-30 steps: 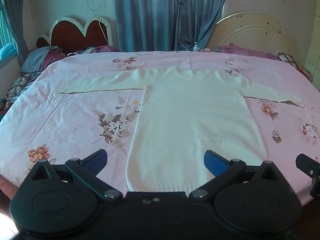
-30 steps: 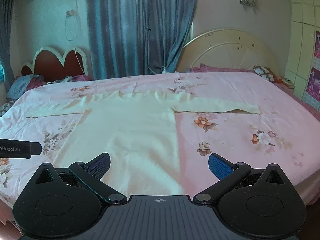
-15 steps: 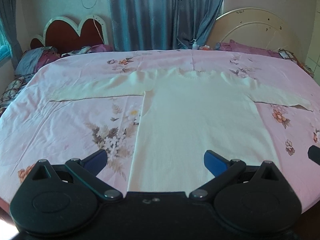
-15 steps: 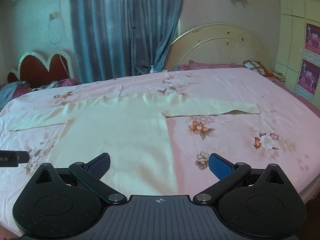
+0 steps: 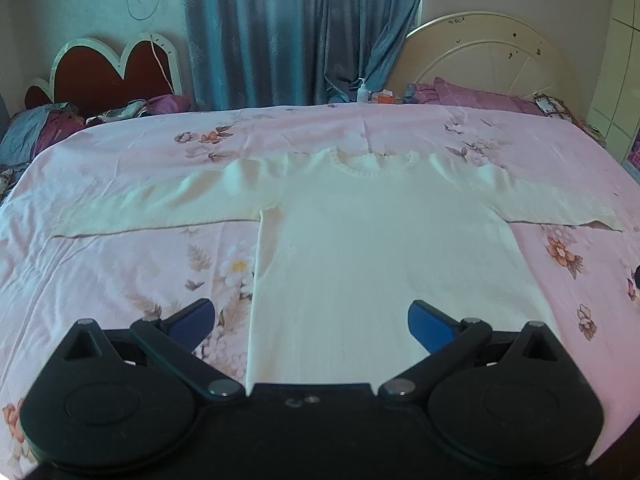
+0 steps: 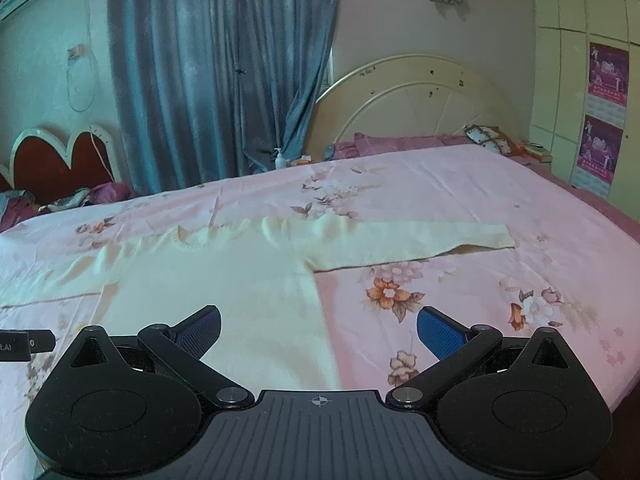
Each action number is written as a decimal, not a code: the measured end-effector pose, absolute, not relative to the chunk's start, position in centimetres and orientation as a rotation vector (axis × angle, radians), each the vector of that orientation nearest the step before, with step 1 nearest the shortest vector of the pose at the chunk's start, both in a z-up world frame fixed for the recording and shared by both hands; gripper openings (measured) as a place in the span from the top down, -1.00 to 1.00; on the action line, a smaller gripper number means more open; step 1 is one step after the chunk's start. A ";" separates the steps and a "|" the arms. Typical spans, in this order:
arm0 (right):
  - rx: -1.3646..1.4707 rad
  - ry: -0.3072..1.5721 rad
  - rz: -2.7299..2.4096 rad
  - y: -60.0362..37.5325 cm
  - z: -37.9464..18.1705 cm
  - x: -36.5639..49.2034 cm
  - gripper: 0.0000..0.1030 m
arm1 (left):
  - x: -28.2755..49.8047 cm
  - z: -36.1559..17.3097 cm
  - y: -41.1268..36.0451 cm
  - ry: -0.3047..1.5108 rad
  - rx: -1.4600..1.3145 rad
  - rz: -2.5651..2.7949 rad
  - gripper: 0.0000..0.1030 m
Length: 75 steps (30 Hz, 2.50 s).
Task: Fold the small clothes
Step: 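Move the right tool toward the sweater sleeve cuff, then close the right tool on the sleeve cuff and lift it, then carry the held sleeve across the sweater body and open the right tool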
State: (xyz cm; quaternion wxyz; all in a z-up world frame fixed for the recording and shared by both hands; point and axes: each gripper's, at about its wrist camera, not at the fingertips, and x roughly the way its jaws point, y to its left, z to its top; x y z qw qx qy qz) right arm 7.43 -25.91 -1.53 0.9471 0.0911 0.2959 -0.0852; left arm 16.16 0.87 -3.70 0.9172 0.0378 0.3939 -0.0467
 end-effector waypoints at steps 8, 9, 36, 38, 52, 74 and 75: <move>0.222 0.630 -0.197 -29.9 -3.2 11.7 -0.99 | 20.0 -5.2 -1.1 0.826 0.101 -0.101 -0.99; 0.221 0.631 -0.205 -30.7 -3.5 12.4 -0.99 | 20.6 -5.4 -1.5 0.830 0.100 -0.096 -0.99; 0.583 0.812 -0.418 -57.7 -16.3 28.3 0.12 | 35.8 -13.3 -11.5 0.918 0.131 -0.004 -0.70; 0.594 0.800 -0.431 -58.5 -16.8 29.2 0.13 | 36.4 -13.7 -11.6 0.925 0.125 -0.004 -0.61; 0.466 0.747 -0.427 -56.9 -14.7 31.5 0.94 | 38.7 -15.7 -11.3 0.960 0.136 -0.014 -0.24; 0.223 0.810 0.247 -22.2 -12.7 39.1 0.93 | 40.2 -14.4 0.6 0.947 0.057 0.024 -0.14; 0.212 0.836 0.269 -21.3 -13.2 39.2 0.93 | 40.3 -14.4 1.0 0.953 0.053 0.027 -0.14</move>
